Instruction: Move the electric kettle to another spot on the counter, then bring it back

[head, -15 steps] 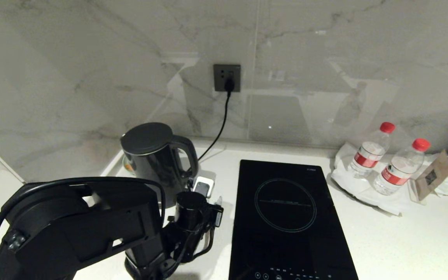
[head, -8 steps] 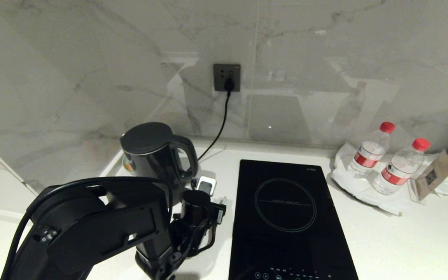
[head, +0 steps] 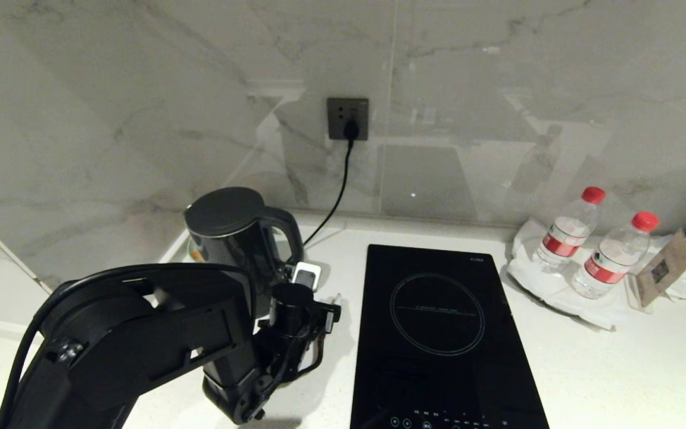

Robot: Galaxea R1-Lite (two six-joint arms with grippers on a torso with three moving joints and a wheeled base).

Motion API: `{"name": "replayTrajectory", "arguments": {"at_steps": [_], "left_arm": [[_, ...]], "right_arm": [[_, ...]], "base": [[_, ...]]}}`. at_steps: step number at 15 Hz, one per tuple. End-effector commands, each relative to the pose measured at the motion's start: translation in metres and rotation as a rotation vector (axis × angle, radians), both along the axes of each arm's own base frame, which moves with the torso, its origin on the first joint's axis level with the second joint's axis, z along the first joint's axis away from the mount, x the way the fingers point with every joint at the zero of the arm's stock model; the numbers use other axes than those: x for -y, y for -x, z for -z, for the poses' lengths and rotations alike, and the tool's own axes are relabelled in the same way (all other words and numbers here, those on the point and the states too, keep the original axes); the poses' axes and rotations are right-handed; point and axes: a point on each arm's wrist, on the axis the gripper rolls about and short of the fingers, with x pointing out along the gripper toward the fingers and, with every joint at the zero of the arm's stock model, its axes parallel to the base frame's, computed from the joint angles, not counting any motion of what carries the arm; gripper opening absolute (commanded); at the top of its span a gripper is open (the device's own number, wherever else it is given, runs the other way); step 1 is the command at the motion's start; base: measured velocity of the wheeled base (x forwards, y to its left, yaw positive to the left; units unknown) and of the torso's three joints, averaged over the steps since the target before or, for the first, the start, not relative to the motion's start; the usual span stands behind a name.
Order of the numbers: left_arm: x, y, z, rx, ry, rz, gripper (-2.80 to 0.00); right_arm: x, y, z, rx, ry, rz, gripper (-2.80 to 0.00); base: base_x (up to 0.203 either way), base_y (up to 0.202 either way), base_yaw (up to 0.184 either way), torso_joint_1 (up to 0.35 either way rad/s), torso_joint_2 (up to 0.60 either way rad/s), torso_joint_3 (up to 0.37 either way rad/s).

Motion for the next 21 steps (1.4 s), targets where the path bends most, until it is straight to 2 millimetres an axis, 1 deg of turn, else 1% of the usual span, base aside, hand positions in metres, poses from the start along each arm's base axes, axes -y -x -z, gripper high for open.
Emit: {"name": "replayTrajectory", "arguments": {"at_steps": [1,5,9,16,19,21], "left_arm": [[-0.001,-0.001,-0.004,0.015,0.010,-0.007,0.00],[0.000,-0.008,-0.005,0.031,0.021,-0.015,0.00],[-0.001,-0.014,0.002,0.027,0.015,-0.030,0.00],[-0.002,-0.012,0.013,0.000,-0.006,-0.031,0.00],[-0.001,-0.010,0.015,-0.006,-0.009,-0.025,0.00],[-0.001,-0.010,0.012,-0.001,-0.005,-0.024,0.00]], "right_arm": [[0.000,0.000,0.000,-0.002,0.000,0.000,-2.80],[0.000,0.000,0.000,0.000,0.000,0.000,-2.80],[0.000,0.000,0.000,-0.002,0.000,0.000,-2.80],[0.000,0.000,0.000,0.000,0.000,0.000,-2.80],[0.000,0.000,0.000,0.000,0.000,0.000,-2.80],[0.000,0.000,0.000,0.000,0.000,0.000,-2.80]], "base": [[0.000,0.000,0.000,0.000,0.00,0.000],[0.000,0.000,0.000,0.000,0.00,0.000],[0.000,0.000,0.000,0.000,0.00,0.000],[0.000,0.000,0.000,0.000,0.00,0.000],[0.000,0.000,0.000,0.000,0.00,0.000],[0.000,0.000,0.000,0.000,0.00,0.000]]}}
